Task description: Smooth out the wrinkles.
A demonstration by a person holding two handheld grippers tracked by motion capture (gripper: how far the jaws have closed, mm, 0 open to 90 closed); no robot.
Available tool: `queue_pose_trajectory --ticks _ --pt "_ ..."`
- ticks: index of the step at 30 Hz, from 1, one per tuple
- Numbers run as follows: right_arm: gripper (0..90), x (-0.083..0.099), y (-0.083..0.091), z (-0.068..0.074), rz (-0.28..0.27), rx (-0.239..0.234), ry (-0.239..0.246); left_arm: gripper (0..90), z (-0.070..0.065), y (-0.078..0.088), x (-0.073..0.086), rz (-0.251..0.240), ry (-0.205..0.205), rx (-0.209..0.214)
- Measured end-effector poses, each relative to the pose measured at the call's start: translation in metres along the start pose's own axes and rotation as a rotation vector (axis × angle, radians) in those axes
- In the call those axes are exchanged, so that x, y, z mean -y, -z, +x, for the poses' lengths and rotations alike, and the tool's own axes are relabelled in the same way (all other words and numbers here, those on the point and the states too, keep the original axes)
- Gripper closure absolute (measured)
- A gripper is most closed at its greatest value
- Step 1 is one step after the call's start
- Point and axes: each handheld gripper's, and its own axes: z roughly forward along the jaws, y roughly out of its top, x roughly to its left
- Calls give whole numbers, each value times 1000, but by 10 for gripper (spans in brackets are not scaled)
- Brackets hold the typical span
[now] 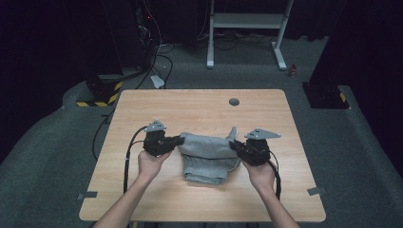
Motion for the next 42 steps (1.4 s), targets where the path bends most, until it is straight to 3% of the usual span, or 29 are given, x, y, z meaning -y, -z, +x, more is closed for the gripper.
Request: queue_pose_trajectory --ticks 10,14,17,25,33,38,42 --pt "817 39 4 9 16 -50 -43 822 -7 5 25 34 -22 29" --pt "813 51 5 15 27 -47 -23 820 -10 7 38 58 -31 36" --pt "809 60 4 19 51 -45 -22 819 -14 6 48 89 -54 19" --pt "805 81 -1 25 105 -40 -8 817 -15 3 69 154 -26 40" --pt "799 101 -10 27 161 19 39 815 -24 -9 87 233 -68 32" --pt "799 103 -16 21 170 32 36 810 -26 -15 89 240 -80 6" --pt "800 100 -24 12 181 55 29 807 -28 -22 89 232 -65 -18"
